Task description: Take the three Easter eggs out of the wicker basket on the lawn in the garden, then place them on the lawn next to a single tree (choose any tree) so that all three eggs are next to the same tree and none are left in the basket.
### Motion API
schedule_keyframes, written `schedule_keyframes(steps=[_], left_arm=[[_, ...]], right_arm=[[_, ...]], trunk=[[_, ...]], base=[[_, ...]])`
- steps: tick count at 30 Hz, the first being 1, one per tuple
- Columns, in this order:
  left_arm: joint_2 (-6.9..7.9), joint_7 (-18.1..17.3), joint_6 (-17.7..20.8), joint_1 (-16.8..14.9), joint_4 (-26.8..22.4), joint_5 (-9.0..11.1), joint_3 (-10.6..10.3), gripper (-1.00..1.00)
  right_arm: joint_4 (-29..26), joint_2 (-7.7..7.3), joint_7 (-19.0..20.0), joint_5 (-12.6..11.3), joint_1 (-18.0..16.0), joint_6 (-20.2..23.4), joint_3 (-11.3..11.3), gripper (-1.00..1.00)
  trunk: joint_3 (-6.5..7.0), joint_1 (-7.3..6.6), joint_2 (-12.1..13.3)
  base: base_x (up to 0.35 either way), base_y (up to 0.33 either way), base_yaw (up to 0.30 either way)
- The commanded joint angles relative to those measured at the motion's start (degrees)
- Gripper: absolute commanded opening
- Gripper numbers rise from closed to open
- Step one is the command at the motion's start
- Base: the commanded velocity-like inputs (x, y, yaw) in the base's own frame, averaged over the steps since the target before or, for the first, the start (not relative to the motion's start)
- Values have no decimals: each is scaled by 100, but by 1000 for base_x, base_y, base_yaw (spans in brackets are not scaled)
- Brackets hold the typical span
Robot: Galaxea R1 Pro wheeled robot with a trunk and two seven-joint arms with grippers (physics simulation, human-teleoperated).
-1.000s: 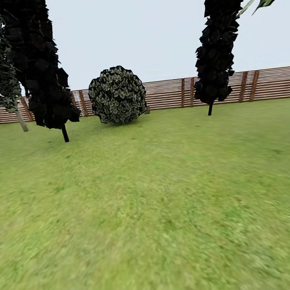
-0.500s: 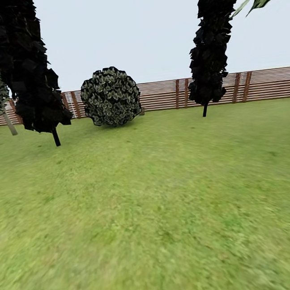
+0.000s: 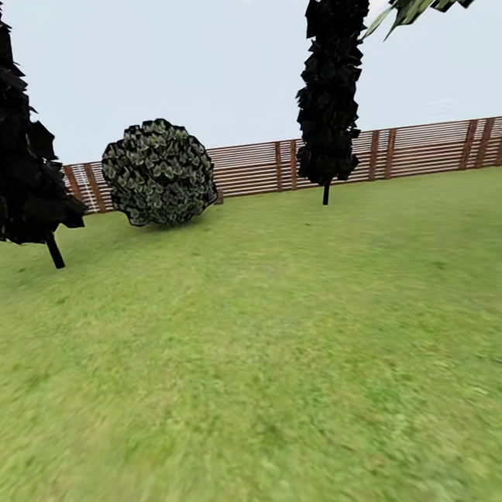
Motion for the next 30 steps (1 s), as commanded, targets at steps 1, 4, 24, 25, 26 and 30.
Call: schedule_keyframes(steps=[1,4,24,25,26,30], left_arm=[[1,3,-127,0,-1,45,-39,100],[-14,3,-381,0,13,40,-43,100],[-265,923,-3461,2,276,72,-11,100],[-266,931,-3461,4,294,77,-9,100],[-266,935,-3461,5,301,79,-9,100],[-260,943,-3461,8,322,87,-1,100]], right_arm=[[5,1,-6,-17,-5,-16,16,100],[5,3,-2,-14,-5,-16,16,100],[5,3,-7,-20,-5,-42,50,100],[5,3,-7,-20,-5,-42,51,100],[5,3,-7,-21,-5,-42,51,100],[5,1,-7,-21,-5,-42,51,100]], trunk=[[12,-19,38],[66,-85,158],[425,-524,960],[443,-546,1000],[461,-568,1040],[533,-656,1201]], base=[[334,0,-262],[334,0,-260],[334,0,-31],[334,0,0],[334,0,0],[334,0,0]])
